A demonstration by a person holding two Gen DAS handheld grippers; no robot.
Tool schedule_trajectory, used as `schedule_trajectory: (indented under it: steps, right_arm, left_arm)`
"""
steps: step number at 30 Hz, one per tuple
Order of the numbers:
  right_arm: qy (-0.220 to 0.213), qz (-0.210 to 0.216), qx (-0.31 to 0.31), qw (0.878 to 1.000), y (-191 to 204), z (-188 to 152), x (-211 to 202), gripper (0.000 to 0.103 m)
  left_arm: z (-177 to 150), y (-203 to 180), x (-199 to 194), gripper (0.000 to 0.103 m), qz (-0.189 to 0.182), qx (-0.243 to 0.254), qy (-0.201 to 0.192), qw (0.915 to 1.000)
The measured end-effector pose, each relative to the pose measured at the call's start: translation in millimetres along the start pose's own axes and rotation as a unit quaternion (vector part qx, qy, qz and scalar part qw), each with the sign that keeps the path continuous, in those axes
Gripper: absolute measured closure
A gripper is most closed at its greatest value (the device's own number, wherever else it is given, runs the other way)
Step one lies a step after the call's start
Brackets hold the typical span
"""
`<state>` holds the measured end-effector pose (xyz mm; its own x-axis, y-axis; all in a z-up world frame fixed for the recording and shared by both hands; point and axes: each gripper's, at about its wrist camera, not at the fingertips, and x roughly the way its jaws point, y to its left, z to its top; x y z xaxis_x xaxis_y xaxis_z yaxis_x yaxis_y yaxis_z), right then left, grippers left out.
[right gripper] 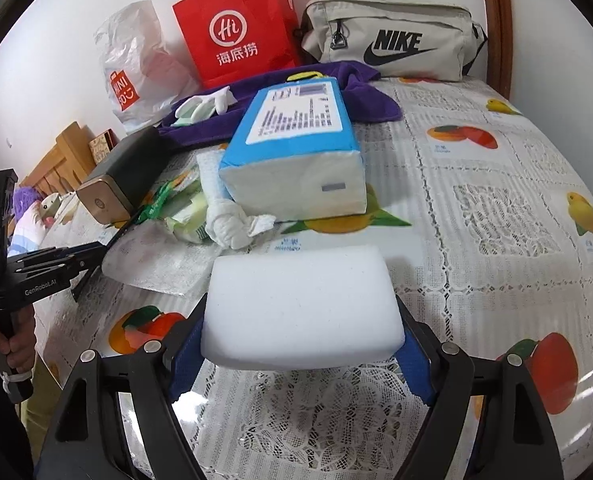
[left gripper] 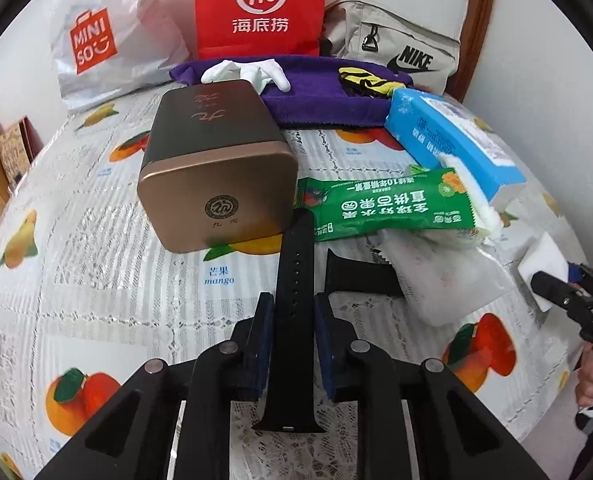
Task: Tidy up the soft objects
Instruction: 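Carry the black strap and the white sponge with both tools to the purple towel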
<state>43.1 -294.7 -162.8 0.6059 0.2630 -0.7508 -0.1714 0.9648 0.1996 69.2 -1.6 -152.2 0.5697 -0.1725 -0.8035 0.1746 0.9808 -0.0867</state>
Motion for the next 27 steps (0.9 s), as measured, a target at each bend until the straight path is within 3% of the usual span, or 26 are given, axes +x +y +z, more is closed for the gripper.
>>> schedule_trajectory:
  steps: [12,27]
  right_arm:
    - [-0.025,-0.003,-0.014,1.000,8,14,-20,0.022]
    - [-0.050,0.000,-0.031,0.998,18,46,-41,0.022]
  left_arm:
    - [2,-1,-38,0.084,-0.026,-0.014,-0.031,0.9991]
    - [36,7,-79,0.084,-0.013,-0.028,-0.078,0.9965]
